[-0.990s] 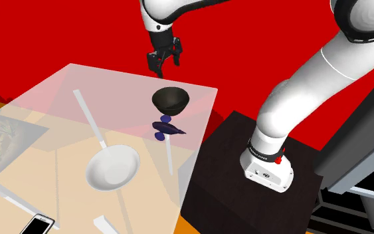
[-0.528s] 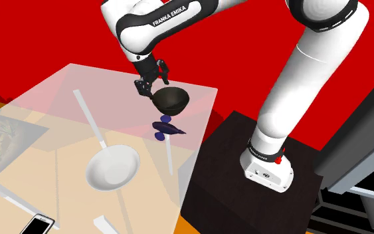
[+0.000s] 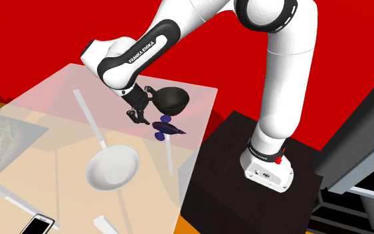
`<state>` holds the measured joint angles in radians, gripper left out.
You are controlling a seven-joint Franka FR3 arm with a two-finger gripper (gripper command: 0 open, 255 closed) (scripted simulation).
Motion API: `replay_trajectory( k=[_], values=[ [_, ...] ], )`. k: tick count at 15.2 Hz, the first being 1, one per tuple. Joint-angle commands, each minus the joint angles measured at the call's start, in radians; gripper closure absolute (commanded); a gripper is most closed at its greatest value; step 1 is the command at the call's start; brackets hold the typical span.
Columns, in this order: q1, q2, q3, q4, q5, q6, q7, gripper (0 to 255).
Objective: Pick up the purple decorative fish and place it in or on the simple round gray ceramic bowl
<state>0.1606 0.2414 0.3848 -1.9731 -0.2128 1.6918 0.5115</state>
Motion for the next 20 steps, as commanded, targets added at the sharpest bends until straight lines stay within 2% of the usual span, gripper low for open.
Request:
replay_trajectory(
  k=[1, 9, 16, 17, 20],
  values=[
    [0.017, 0.066, 0.001, 0.031, -0.021, -0.014, 0.020, 0],
    [0.005, 0.061, -0.007, -0.074, -0.031, 0.086, 0.026, 0],
    [0.005, 0.061, -0.007, -0.074, -0.032, 0.086, 0.026, 0],
    [0.005, 0.061, -0.007, -0.074, -0.032, 0.086, 0.026, 255],
    [0.005, 0.061, -0.007, -0.074, -0.032, 0.085, 0.026, 255]
  ],
)
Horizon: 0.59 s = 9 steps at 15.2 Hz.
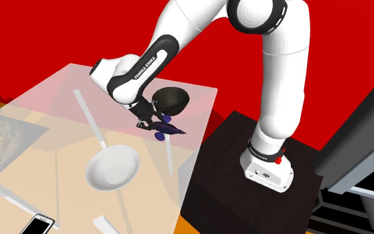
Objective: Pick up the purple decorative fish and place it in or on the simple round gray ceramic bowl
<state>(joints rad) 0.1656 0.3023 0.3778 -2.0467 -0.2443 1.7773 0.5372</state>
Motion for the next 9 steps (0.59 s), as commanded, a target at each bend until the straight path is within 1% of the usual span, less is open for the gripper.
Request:
replay_trajectory(
  k=[1, 6, 9],
  values=[
    [0.000, 0.000, 0.000, 0.000, 0.000, 0.000, 0.000, 255],
    [0.000, 0.000, 0.000, -0.001, 0.000, 0.000, 0.000, 255],
    [-0.002, -0.026, 0.004, 0.009, 0.011, -0.032, -0.011, 255]
  ],
)
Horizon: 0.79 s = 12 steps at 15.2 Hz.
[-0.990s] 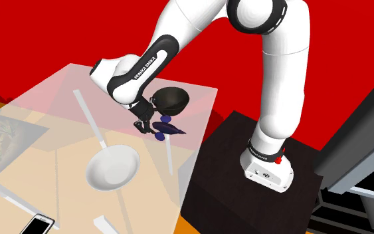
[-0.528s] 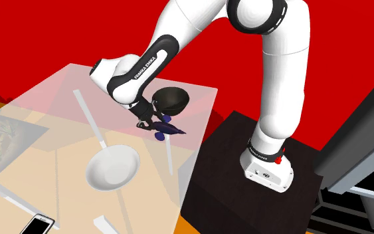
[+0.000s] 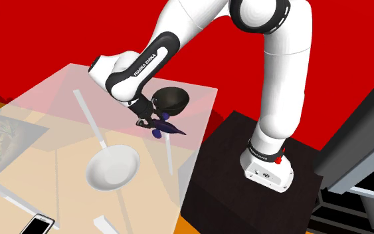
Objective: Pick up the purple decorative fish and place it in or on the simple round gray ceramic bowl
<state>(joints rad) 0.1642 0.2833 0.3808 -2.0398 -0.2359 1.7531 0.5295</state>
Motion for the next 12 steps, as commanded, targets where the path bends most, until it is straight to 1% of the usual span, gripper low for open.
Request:
replay_trajectory(
  k=[1, 12],
  values=[
    [-0.002, -0.015, 0.002, 0.006, 0.006, -0.019, -0.007, 255],
    [-0.007, -0.096, 0.010, 0.061, 0.037, -0.144, -0.044, 255]
  ],
)
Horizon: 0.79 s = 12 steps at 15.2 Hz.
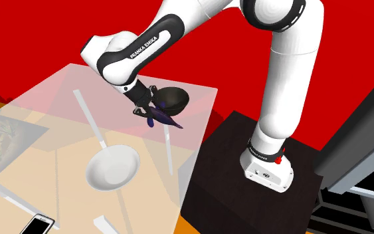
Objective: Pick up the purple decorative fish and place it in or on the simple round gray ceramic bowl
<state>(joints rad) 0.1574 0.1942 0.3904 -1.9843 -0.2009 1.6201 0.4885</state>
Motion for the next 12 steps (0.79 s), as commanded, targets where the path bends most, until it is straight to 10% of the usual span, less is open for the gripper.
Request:
replay_trajectory(
  k=[1, 12],
  values=[
    [-0.001, -0.013, 0.001, 0.011, 0.005, -0.023, -0.006, 255],
    [-0.003, -0.069, 0.004, 0.096, 0.024, -0.155, -0.037, 255]
  ],
)
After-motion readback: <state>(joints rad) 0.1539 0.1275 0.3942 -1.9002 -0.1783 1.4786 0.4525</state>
